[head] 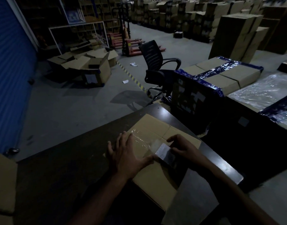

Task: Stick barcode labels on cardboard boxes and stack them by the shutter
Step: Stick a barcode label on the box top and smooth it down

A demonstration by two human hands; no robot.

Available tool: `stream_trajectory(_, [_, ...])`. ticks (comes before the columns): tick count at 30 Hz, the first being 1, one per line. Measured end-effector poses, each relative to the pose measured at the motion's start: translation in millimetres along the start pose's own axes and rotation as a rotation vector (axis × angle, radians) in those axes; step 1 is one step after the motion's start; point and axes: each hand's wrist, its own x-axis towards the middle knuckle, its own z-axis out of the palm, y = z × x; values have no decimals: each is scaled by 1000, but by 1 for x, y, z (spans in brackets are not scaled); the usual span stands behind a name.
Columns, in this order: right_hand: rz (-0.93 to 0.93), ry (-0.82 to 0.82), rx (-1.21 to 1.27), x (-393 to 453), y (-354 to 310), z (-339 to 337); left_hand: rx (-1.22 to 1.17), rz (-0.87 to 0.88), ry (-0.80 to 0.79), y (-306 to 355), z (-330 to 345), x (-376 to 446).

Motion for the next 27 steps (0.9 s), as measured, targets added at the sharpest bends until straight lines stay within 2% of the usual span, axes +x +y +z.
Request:
stream_trajectory(6, [-8, -11, 242, -24, 13, -8, -17, 8, 99, -4, 13, 2])
stream_trajectory(10, [8, -23, 384, -40, 7, -10, -9, 22, 66, -5, 12, 6])
stream_trajectory(16, [78, 135, 627, -74, 7, -8, -25, 82, 16, -12, 7, 23])
stream_trajectory(18, [146, 190, 647, -90, 17, -4, -39, 108, 54, -11, 8, 23])
stream_trajectory(22, [340, 307, 666, -122, 45, 2, -105, 264, 256, 12, 10, 6])
stream_trajectory(25, [470, 385, 676, -149, 65, 2, -232, 383, 224, 56, 10, -27])
stream_trajectory(27, [523, 454, 650, -165, 80, 1, -406, 472, 155, 88, 14, -55])
